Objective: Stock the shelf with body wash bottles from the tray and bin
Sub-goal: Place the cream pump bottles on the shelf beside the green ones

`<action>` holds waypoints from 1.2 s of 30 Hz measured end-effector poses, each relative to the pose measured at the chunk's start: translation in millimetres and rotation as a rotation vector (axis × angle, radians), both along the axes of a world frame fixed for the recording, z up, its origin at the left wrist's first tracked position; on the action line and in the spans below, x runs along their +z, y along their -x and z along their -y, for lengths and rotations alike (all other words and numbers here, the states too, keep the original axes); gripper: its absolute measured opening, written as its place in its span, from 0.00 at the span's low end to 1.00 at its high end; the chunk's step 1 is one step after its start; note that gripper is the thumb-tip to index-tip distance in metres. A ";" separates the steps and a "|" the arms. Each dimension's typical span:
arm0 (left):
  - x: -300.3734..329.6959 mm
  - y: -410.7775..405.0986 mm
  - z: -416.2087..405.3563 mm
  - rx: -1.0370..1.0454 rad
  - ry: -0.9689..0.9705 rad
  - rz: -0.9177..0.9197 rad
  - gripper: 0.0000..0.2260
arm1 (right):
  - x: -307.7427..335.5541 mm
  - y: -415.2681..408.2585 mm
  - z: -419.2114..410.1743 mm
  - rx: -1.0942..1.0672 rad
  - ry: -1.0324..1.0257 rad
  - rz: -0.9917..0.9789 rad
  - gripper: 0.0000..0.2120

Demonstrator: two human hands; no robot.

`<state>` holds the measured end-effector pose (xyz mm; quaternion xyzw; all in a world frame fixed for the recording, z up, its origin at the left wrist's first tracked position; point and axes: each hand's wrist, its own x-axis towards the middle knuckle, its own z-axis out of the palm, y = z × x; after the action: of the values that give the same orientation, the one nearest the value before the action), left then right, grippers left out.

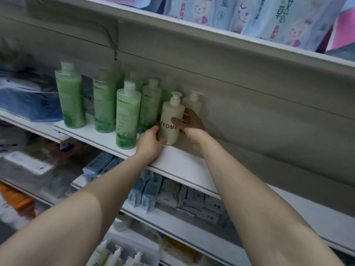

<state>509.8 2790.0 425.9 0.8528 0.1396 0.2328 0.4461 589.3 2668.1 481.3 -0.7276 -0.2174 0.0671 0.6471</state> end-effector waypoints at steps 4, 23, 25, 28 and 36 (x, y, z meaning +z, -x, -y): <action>-0.3 1.0 1.6 0.013 -0.084 -0.017 0.16 | -2.1 -3.4 1.7 0.038 -0.005 -0.019 0.23; 0.2 76.0 8.0 -0.055 0.022 0.146 0.22 | -19.5 92.2 14.3 -0.108 0.107 -0.085 0.19; -3.7 95.4 6.1 -0.067 0.051 0.216 0.20 | -23.2 112.3 12.3 -0.095 0.125 -0.071 0.19; -18.3 122.3 -0.7 -0.072 0.059 0.294 0.18 | -31.7 140.4 7.4 -0.077 0.169 -0.026 0.16; -101.7 179.2 -22.0 -0.069 0.104 0.155 0.14 | -105.5 207.3 -6.1 -0.050 0.283 -0.071 0.13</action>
<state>330.6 2812.0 324.3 0.8123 0.0869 0.2751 0.5069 382.0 2674.2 375.8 -0.8141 -0.1647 0.1066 0.5466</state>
